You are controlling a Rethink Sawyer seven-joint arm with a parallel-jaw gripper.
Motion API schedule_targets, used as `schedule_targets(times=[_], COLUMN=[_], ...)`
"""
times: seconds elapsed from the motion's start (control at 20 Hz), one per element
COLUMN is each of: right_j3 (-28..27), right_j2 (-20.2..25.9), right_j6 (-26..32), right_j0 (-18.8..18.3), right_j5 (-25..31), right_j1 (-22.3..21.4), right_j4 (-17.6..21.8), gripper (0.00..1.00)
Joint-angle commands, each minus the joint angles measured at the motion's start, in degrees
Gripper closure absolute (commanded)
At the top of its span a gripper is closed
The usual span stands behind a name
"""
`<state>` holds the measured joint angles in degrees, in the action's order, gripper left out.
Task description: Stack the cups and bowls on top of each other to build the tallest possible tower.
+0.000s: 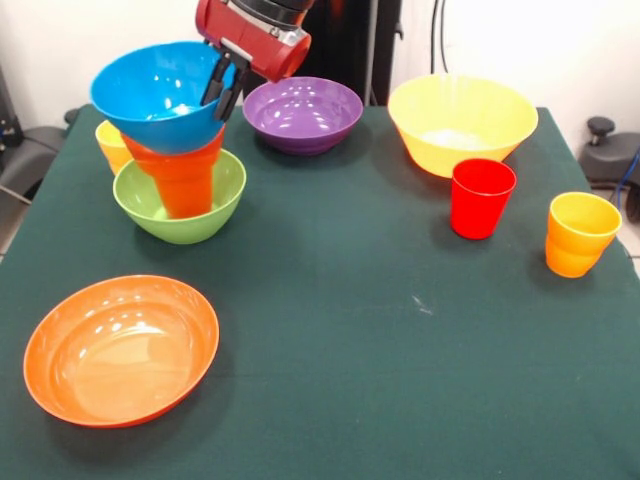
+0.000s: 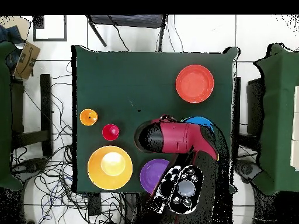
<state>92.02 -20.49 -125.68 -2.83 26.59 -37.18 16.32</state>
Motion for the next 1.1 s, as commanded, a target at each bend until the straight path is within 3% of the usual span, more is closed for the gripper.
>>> schedule_targets(times=[0.05,1.1], right_j3=[0.28,-0.19], right_j2=[5.99,5.34], right_j6=[5.63,3.96], right_j0=[0.25,0.73], right_j5=[5.97,3.84], right_j1=[1.11,2.70], right_j4=[3.97,4.51], gripper=[1.00,1.00])
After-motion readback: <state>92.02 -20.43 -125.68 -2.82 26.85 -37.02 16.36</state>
